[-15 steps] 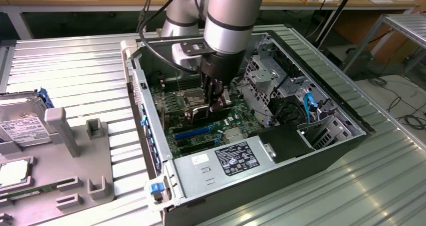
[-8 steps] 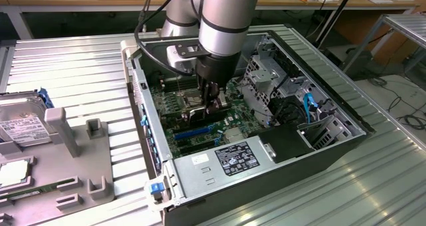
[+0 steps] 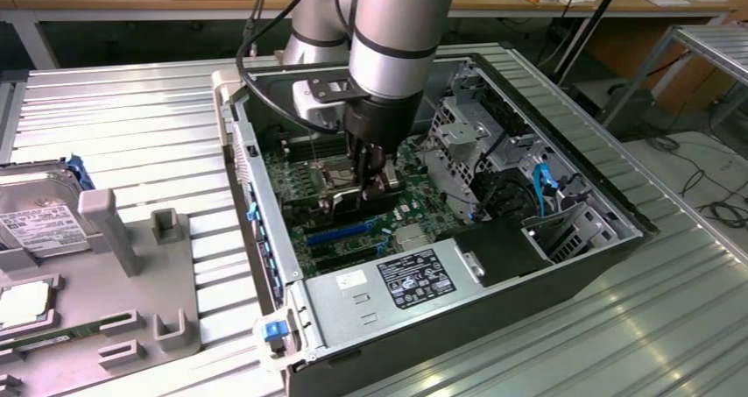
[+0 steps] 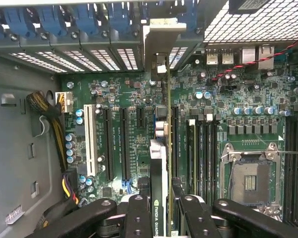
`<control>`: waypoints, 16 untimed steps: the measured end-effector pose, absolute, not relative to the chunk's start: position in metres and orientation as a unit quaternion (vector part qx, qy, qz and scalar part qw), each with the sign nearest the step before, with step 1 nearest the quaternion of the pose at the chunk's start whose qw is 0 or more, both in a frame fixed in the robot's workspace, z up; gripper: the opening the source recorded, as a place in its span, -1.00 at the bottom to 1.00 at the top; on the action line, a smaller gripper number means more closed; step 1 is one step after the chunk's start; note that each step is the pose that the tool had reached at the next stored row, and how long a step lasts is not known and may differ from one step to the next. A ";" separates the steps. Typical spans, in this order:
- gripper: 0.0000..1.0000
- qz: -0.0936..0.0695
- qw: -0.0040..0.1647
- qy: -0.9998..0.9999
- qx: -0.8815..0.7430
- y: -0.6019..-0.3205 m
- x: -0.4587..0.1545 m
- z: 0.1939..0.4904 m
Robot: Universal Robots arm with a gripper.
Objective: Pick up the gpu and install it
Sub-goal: 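Insert the gpu into the slot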
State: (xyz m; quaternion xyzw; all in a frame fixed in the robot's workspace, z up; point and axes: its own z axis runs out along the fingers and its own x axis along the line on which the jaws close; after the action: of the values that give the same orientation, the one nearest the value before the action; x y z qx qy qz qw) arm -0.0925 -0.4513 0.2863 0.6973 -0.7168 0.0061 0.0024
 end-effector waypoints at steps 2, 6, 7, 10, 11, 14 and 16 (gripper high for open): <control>-0.47 0.007 0.003 -0.717 0.697 -0.452 -0.092 0.286; -0.47 0.013 0.009 -0.717 0.697 -0.455 -0.092 0.286; -0.47 0.013 0.009 -0.717 0.697 -0.455 -0.092 0.286; -0.47 0.014 0.009 -0.717 0.697 -0.455 -0.092 0.286; -0.47 0.014 0.009 -0.717 0.697 -0.455 -0.092 0.285; -0.47 0.014 0.009 -0.717 0.697 -0.455 -0.093 0.284; -0.47 0.014 0.009 -0.717 0.697 -0.453 -0.093 0.284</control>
State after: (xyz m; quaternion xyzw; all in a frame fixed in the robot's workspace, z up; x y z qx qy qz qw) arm -0.0930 -0.4533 0.2835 0.6967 -0.7171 0.0144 0.0085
